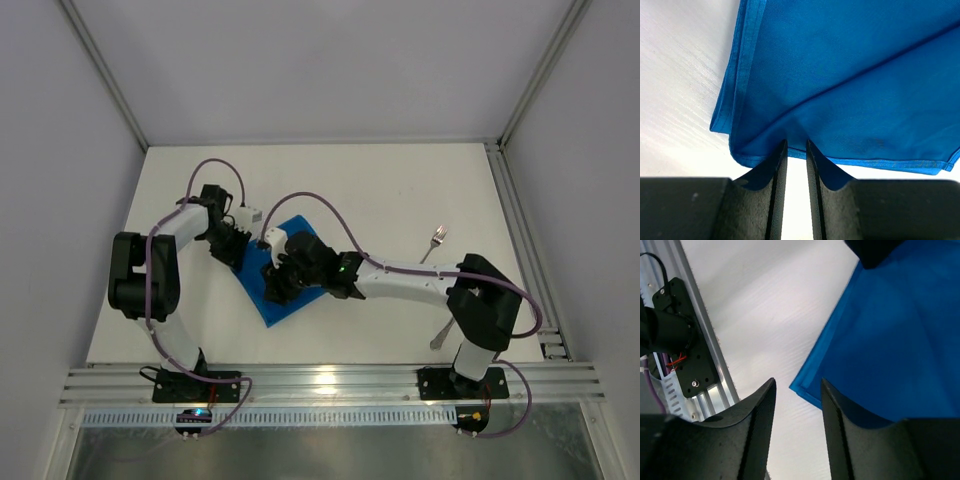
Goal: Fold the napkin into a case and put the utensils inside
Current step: Smooth out the upper triangle-folded napkin at the center of the board.
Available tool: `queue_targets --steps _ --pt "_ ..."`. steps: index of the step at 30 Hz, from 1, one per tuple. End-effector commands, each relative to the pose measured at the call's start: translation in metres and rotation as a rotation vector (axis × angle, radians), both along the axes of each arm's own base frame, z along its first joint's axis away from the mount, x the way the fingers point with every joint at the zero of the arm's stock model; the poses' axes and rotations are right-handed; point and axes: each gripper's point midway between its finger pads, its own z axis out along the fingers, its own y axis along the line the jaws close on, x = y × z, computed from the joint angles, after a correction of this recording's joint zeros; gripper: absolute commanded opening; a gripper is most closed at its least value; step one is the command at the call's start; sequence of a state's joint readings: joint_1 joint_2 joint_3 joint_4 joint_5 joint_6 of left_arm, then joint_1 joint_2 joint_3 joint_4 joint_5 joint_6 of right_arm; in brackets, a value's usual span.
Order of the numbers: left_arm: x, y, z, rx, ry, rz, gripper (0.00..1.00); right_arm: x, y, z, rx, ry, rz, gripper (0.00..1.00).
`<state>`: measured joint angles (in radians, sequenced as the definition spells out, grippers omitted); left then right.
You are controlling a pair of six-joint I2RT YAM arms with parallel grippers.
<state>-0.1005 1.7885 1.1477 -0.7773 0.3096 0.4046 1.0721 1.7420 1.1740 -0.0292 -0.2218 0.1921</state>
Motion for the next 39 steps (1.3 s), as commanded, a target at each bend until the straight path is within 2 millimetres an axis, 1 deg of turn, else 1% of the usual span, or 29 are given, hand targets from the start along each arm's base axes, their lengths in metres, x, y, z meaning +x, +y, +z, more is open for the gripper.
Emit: queue_targets --steps 1,2,3,4,5,6,8,10,11,12,13,15,17,20,23,26,33,36,37,39 --pt "0.009 0.0 0.015 -0.007 -0.075 -0.016 0.23 0.027 -0.027 -0.014 -0.005 0.086 -0.163 0.42" --pt "0.009 0.0 0.016 -0.009 -0.078 -0.015 0.23 0.042 -0.039 -0.018 0.0 0.132 -0.244 0.39" --pt "0.009 0.0 0.017 -0.008 -0.081 -0.014 0.23 0.046 -0.051 -0.03 -0.018 0.169 -0.287 0.36" --pt "0.01 0.0 0.019 -0.009 -0.089 -0.016 0.24 0.055 -0.056 -0.03 0.005 0.183 -0.328 0.31" --pt "0.012 0.0 0.02 -0.009 -0.093 -0.016 0.24 0.069 -0.069 -0.031 0.018 0.218 -0.41 0.29" --pt "0.012 0.0 0.021 -0.009 -0.097 -0.016 0.24 0.071 -0.081 -0.04 0.004 0.239 -0.451 0.27" --pt "0.013 -0.001 0.023 -0.013 -0.1 -0.014 0.25 0.08 -0.101 -0.043 0.0 0.253 -0.537 0.25" --pt "0.013 -0.002 0.023 -0.018 -0.101 -0.016 0.25 0.081 -0.11 -0.043 -0.003 0.255 -0.575 0.24" --pt "0.012 -0.002 0.023 -0.016 -0.1 -0.016 0.25 0.083 -0.117 -0.046 -0.011 0.256 -0.612 0.24" --pt "0.012 -0.001 0.023 -0.014 -0.099 -0.015 0.25 0.083 -0.12 -0.043 -0.002 0.253 -0.626 0.24" --pt "0.012 -0.001 0.022 -0.016 -0.099 -0.017 0.25 0.085 -0.123 -0.044 -0.005 0.252 -0.641 0.24" --pt "0.012 -0.001 0.022 -0.014 -0.099 -0.015 0.25 0.088 -0.131 -0.052 -0.017 0.262 -0.683 0.24" --pt "0.011 -0.002 0.022 -0.018 -0.097 -0.018 0.25 0.089 -0.136 -0.058 -0.026 0.279 -0.699 0.24" --pt "0.011 -0.002 0.024 -0.022 -0.097 -0.021 0.25 0.093 -0.142 -0.062 -0.028 0.292 -0.737 0.24" --pt "0.012 -0.002 0.025 -0.022 -0.098 -0.02 0.25 0.087 -0.154 -0.073 -0.064 0.324 -0.777 0.24" --pt "0.012 -0.003 0.025 -0.024 -0.096 -0.022 0.25 0.084 -0.16 -0.079 -0.062 0.341 -0.799 0.24" --pt "0.009 -0.004 0.026 -0.031 -0.096 -0.023 0.25 0.084 -0.164 -0.087 -0.078 0.354 -0.812 0.23" --pt "0.01 -0.006 0.031 -0.043 -0.108 -0.026 0.26 0.082 -0.165 -0.087 -0.08 0.356 -0.814 0.23" --pt "0.01 -0.006 0.033 -0.046 -0.114 -0.029 0.27 0.081 -0.166 -0.086 -0.081 0.356 -0.811 0.23" --pt "0.012 -0.009 0.042 -0.063 -0.126 -0.031 0.28 0.083 -0.164 -0.075 -0.072 0.336 -0.788 0.23"
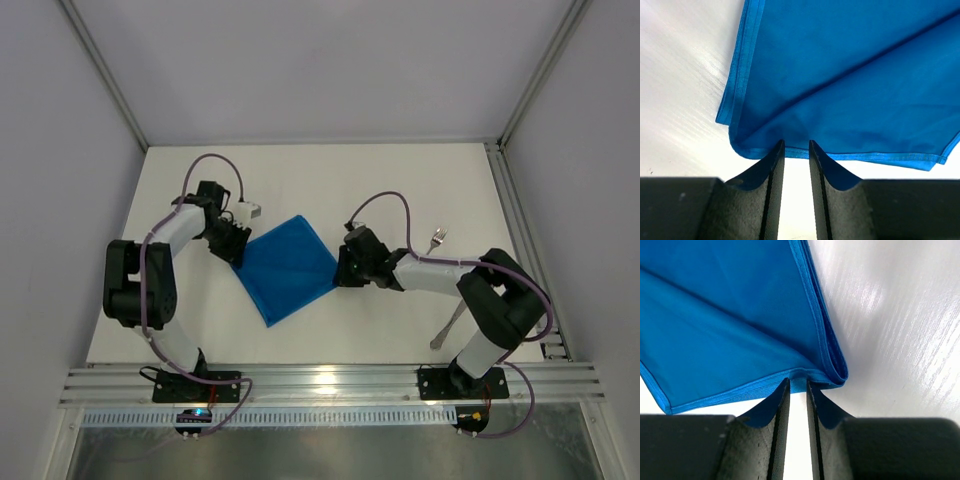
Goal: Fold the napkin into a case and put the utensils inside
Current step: Smooth out the upper triangle-folded napkin at the center of the board.
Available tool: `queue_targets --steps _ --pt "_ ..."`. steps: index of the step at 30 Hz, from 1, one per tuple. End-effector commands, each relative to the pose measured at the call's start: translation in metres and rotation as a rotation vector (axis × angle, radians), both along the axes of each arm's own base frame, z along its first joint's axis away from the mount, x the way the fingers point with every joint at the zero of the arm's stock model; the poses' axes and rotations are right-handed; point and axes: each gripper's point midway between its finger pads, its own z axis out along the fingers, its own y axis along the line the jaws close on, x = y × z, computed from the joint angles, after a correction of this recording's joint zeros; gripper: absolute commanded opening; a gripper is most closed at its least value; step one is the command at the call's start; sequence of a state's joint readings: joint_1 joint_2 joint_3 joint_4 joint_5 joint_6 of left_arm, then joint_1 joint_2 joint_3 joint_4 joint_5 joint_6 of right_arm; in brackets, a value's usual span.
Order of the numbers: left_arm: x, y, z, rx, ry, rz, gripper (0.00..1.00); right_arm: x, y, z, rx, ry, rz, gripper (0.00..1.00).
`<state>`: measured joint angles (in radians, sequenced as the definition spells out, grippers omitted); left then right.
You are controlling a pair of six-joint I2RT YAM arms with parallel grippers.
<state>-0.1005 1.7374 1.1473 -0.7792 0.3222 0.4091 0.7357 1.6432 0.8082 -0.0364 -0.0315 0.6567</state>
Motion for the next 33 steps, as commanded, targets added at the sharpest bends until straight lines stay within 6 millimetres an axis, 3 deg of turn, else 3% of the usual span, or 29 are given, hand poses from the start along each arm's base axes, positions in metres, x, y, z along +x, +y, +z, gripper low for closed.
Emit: queue_targets --steps 1,5,9,11,12,13,15,16,19,20,21,28,33 --pt "0.009 -0.009 0.031 -0.056 -0.083 -0.029 0.29 0.012 0.004 0.032 0.04 -0.076 0.0 0.23" --pt "0.003 -0.026 0.068 -0.168 -0.142 -0.091 0.34 0.01 0.007 0.064 0.071 -0.125 0.05 0.23" --pt "-0.009 -0.042 0.101 -0.22 -0.231 -0.188 0.47 0.009 0.003 0.084 0.068 -0.129 0.076 0.24" --pt "-0.019 -0.056 0.102 -0.176 -0.222 -0.245 0.49 0.018 0.0 0.09 0.084 -0.123 0.082 0.24" --pt "-0.032 -0.074 0.099 -0.171 -0.197 -0.317 0.5 0.022 -0.002 0.091 0.085 -0.121 0.083 0.24" --pt "-0.046 -0.08 0.094 -0.157 -0.154 -0.36 0.5 0.034 -0.004 0.1 0.091 -0.14 0.081 0.24" --pt "-0.073 -0.094 0.082 -0.116 -0.118 -0.486 0.52 0.046 -0.003 0.092 0.063 -0.131 0.096 0.25" --pt "-0.084 -0.092 0.07 -0.076 -0.102 -0.533 0.54 0.06 -0.001 0.089 0.041 -0.135 0.1 0.25" --pt "-0.108 -0.107 0.063 -0.025 -0.135 -0.672 0.6 0.085 -0.001 0.085 0.002 -0.142 0.088 0.25" --pt "-0.114 -0.103 0.055 0.024 -0.135 -0.701 0.61 0.087 -0.001 0.069 -0.016 -0.11 0.088 0.25" --pt "-0.124 -0.113 0.052 0.039 -0.145 -0.765 0.61 0.091 0.0 0.066 -0.015 -0.109 0.084 0.25" --pt "-0.133 -0.124 0.025 0.134 -0.148 -0.86 0.55 0.106 0.01 0.047 -0.003 -0.091 0.099 0.25" --pt "-0.138 -0.117 0.009 0.159 -0.106 -0.873 0.54 0.119 0.002 0.028 -0.097 -0.074 0.069 0.26"
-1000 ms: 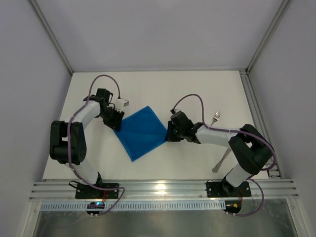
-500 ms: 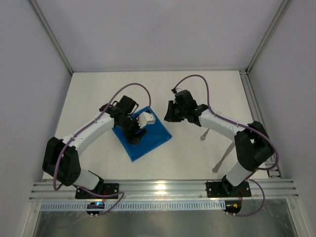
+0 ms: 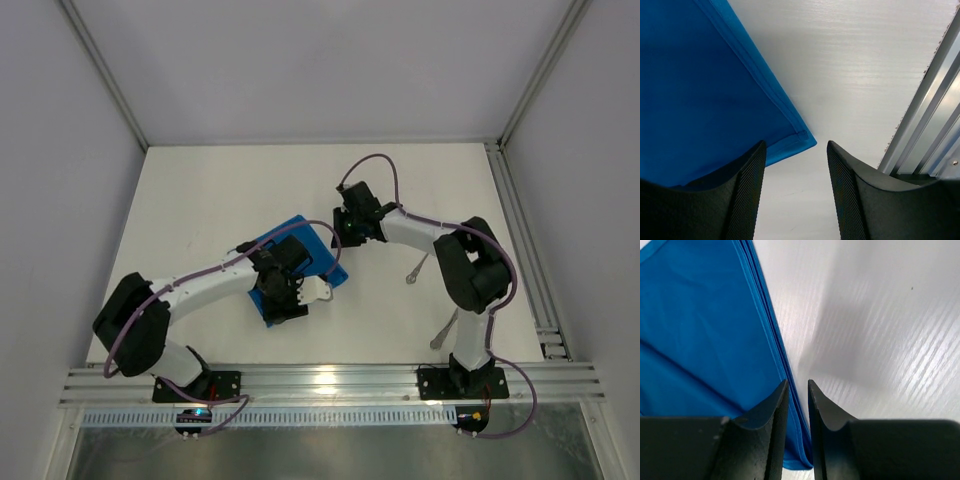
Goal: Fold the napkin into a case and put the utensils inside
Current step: Smooth out the upper triangle-folded napkin at the center of the board.
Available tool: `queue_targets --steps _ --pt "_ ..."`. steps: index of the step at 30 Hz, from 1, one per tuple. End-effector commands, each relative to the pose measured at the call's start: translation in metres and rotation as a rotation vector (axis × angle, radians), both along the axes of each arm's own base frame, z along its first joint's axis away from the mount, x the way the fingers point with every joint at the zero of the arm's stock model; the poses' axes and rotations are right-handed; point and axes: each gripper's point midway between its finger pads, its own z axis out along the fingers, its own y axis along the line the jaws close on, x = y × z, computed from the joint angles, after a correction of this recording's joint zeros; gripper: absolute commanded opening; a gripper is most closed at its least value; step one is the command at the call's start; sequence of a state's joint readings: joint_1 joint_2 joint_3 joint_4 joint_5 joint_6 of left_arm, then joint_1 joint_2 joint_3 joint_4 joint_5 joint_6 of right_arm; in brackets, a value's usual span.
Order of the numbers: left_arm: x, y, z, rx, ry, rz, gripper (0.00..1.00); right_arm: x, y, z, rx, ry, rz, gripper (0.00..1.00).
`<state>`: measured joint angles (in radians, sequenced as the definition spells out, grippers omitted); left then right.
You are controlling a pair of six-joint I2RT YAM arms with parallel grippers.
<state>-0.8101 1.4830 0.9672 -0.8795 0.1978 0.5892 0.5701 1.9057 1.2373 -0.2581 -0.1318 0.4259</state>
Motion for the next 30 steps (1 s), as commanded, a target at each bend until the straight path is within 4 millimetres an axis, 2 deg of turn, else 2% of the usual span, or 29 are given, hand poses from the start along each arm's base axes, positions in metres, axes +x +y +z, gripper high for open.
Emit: queue_targets --steps 1,8,14,18,20,25,30 --pt "0.003 0.003 -0.011 0.027 -0.015 -0.021 0.54 0.022 0.003 0.01 -0.03 -0.054 -0.005 0.26" --pt "-0.003 0.004 -0.022 0.04 0.025 -0.035 0.47 0.023 0.008 0.0 -0.014 -0.041 -0.005 0.26" --pt "0.004 0.009 -0.028 0.068 -0.005 -0.029 0.37 0.02 0.008 -0.009 -0.009 -0.024 -0.004 0.26" --pt "0.003 0.011 -0.034 0.075 -0.006 -0.028 0.24 0.018 0.007 -0.01 -0.001 -0.026 -0.011 0.25" --pt "0.001 0.01 -0.033 0.069 0.004 -0.031 0.2 0.017 0.007 -0.01 0.002 -0.026 -0.009 0.26" --pt "-0.006 0.008 -0.028 0.05 0.036 -0.038 0.01 0.016 0.006 -0.008 0.003 -0.029 -0.008 0.26" --pt "-0.014 0.01 -0.018 0.035 0.058 -0.039 0.0 0.015 0.007 -0.004 0.011 -0.036 0.0 0.26"
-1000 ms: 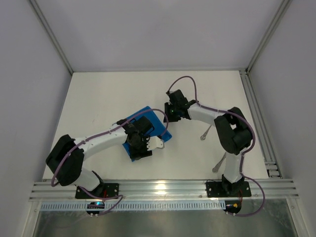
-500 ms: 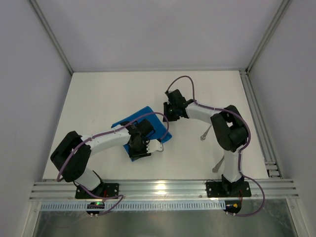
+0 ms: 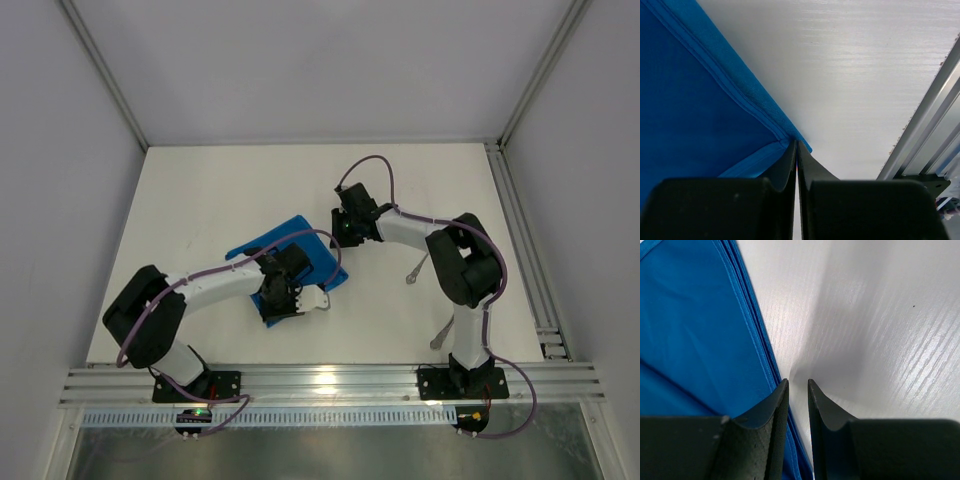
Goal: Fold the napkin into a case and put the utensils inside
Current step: Smooth out the upper triangle-folded napkin at the center of the board.
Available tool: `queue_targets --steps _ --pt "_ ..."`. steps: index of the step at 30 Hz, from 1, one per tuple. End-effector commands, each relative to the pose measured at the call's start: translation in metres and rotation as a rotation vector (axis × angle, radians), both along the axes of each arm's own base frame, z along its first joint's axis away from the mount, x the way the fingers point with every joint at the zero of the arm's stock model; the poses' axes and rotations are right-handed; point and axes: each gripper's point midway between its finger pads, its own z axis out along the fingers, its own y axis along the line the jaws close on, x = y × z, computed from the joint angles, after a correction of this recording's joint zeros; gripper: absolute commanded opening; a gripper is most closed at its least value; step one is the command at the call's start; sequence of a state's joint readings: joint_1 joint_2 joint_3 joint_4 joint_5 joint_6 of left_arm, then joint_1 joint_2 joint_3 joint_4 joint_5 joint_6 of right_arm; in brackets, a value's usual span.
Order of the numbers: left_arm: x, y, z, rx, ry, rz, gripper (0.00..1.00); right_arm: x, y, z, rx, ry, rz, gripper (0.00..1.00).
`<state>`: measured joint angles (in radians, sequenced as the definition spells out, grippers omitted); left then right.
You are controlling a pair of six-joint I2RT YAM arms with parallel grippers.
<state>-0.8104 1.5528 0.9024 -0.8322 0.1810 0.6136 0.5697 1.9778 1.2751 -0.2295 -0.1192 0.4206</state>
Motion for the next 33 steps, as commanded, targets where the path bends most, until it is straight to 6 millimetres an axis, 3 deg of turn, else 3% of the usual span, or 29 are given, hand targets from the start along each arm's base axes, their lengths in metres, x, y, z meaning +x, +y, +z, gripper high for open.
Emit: queue_targets --steps 1,5,10,14,20,23,29,33 --pt "-0.007 -0.004 0.016 -0.046 0.014 -0.02 0.0 0.003 0.003 0.011 0.024 -0.034 0.007 0.26" --pt "-0.009 -0.002 0.024 -0.058 0.007 -0.031 0.0 0.003 0.003 0.012 0.023 -0.035 0.012 0.26" --pt "-0.02 0.004 0.019 -0.042 0.06 -0.034 0.0 0.001 0.001 0.016 0.023 -0.04 0.021 0.26" --pt "-0.019 0.005 0.016 -0.045 0.038 -0.024 0.0 -0.001 0.004 0.03 0.05 -0.058 0.034 0.26" --pt "0.01 -0.011 0.029 -0.098 -0.095 0.013 0.33 -0.005 0.005 0.044 0.072 -0.076 0.053 0.26" --pt "0.019 -0.011 0.026 -0.083 -0.122 0.01 0.41 -0.01 0.008 0.044 0.087 -0.062 0.07 0.26" --pt "0.019 0.009 0.007 0.024 -0.123 -0.057 0.45 -0.011 0.008 0.044 0.089 -0.065 0.077 0.26" --pt "0.023 0.004 0.008 0.016 -0.131 -0.089 0.45 -0.01 0.009 0.043 0.097 -0.067 0.076 0.26"
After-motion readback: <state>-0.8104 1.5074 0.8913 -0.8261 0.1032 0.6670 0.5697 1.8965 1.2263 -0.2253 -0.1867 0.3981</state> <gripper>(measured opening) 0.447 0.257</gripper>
